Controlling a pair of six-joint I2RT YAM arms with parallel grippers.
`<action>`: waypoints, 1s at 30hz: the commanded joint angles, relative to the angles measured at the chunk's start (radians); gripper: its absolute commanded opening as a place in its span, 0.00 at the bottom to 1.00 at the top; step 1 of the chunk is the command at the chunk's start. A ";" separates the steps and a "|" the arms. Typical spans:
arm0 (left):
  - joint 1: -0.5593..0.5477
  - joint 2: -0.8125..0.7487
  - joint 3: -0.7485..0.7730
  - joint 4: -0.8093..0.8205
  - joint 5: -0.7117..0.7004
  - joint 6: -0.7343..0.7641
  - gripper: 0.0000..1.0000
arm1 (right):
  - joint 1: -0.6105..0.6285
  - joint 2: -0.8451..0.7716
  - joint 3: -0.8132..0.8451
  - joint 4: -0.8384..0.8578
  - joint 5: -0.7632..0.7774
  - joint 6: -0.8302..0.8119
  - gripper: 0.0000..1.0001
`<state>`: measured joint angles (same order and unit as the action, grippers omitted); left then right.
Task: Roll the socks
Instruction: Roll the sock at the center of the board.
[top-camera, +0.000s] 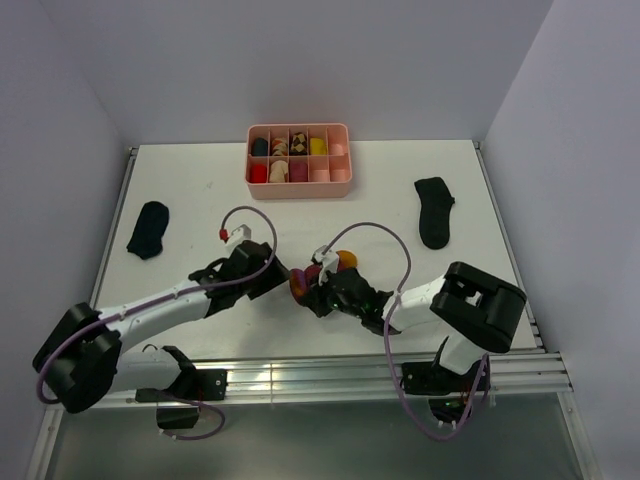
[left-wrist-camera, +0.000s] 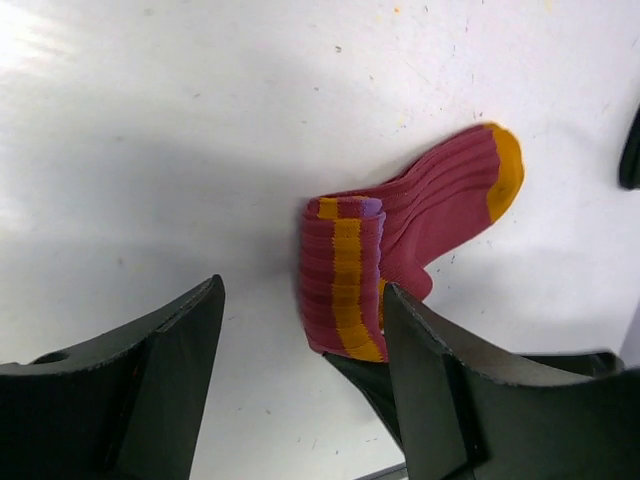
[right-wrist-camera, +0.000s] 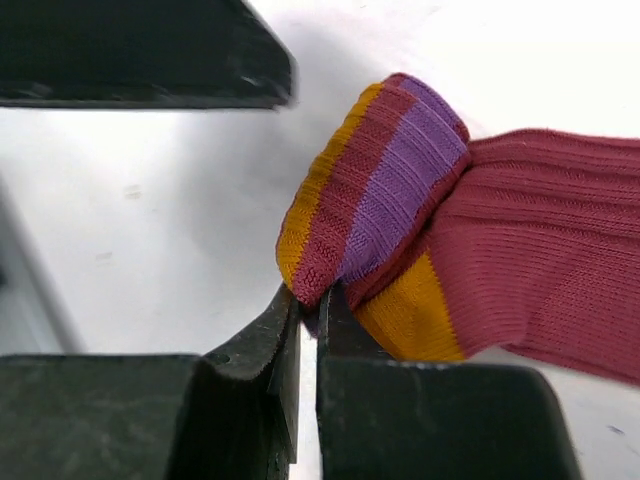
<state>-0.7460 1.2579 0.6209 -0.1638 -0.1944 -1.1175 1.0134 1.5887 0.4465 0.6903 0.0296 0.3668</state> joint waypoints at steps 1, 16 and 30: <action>-0.004 -0.095 -0.093 0.122 -0.068 -0.091 0.69 | -0.083 0.054 -0.066 0.182 -0.340 0.156 0.00; -0.003 -0.045 -0.201 0.293 -0.036 -0.153 0.64 | -0.311 0.485 -0.104 0.831 -0.761 0.558 0.00; 0.002 0.118 -0.130 0.303 -0.008 -0.139 0.55 | -0.343 0.481 -0.095 0.714 -0.726 0.540 0.00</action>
<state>-0.7452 1.3529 0.4641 0.1375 -0.2066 -1.2518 0.6781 2.0464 0.3717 1.4300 -0.7033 0.9276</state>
